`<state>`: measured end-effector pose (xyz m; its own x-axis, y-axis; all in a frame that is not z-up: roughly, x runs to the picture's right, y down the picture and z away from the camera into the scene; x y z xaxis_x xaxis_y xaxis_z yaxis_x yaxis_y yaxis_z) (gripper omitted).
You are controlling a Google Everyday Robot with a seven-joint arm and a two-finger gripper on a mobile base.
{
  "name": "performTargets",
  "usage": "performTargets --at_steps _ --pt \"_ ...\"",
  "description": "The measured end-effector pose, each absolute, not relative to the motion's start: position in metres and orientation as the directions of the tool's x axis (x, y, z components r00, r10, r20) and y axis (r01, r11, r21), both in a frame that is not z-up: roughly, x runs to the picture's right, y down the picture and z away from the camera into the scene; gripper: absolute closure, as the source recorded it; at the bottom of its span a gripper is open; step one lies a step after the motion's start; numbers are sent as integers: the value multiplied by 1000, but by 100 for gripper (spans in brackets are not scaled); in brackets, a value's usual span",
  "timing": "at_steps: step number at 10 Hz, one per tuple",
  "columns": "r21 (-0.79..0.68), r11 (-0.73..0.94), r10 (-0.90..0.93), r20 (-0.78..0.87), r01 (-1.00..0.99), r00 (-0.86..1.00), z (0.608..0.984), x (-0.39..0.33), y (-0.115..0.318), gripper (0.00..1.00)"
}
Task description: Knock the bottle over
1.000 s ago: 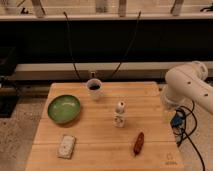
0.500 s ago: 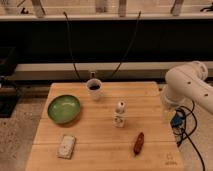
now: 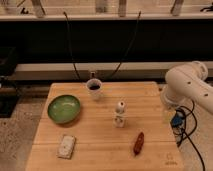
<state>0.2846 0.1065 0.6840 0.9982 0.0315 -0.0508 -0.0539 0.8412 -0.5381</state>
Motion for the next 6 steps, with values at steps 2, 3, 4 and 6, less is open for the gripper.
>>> performTargets --at_steps 2,3,4,6 --pt "-538 842 27 -51 -50 998 685 283 108 20" --pt "-535 844 12 -50 -37 999 689 277 110 20" --pt "-534 845 -4 -44 -20 999 694 263 113 20" --pt "-530 848 -34 -36 10 999 701 247 116 20"
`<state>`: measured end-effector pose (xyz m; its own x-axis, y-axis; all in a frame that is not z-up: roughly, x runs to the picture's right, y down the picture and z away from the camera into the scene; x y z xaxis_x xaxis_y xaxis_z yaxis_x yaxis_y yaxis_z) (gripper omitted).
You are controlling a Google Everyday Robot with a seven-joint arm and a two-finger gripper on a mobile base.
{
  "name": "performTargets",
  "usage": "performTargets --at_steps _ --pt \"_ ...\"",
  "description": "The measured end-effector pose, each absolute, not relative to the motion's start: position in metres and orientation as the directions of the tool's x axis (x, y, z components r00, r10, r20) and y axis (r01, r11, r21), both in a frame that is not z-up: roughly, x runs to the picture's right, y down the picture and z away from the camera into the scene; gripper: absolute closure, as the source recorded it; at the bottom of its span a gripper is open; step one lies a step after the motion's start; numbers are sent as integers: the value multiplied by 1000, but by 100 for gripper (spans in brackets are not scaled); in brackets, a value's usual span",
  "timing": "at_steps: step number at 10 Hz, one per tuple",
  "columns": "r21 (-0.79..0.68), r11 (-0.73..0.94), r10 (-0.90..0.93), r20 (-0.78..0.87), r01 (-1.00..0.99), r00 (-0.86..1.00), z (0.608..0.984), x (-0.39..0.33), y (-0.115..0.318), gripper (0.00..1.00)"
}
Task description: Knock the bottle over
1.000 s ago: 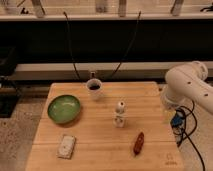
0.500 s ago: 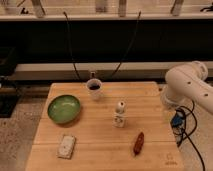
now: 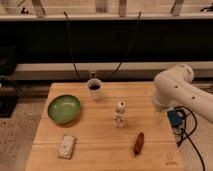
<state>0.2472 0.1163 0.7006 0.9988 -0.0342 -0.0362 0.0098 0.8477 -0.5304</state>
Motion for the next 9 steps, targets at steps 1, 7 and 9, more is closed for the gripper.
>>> performTargets --at_steps 1,7,9 --pt "-530 848 -39 -35 15 999 702 246 118 20" --pt "-524 850 -75 -20 53 997 705 223 123 20" --pt "-524 850 -82 -16 62 996 706 217 124 20"
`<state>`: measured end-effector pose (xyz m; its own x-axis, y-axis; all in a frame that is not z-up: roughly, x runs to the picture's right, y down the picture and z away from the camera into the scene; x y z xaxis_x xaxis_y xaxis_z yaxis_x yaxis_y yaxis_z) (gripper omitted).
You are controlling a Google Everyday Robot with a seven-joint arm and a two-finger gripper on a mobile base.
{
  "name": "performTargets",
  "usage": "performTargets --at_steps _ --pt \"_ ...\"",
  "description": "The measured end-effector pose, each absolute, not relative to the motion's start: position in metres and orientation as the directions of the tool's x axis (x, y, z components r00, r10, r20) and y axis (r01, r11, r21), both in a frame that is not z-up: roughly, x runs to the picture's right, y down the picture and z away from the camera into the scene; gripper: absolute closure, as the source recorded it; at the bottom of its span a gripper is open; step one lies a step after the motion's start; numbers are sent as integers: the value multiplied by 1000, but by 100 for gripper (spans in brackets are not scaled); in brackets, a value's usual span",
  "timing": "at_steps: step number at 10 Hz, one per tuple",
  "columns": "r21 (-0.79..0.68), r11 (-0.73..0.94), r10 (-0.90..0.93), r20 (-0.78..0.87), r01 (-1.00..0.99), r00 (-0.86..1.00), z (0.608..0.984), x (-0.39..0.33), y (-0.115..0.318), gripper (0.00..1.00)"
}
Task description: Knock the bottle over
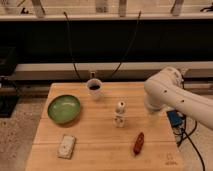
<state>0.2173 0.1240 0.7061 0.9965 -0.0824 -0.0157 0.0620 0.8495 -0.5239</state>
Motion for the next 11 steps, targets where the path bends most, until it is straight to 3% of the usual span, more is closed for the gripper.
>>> performTargets --at_steps 5,11 --pt "-522 850 -97 -6 79 995 707 208 126 24" --pt "-518 849 -112 8 100 994 709 196 128 83"
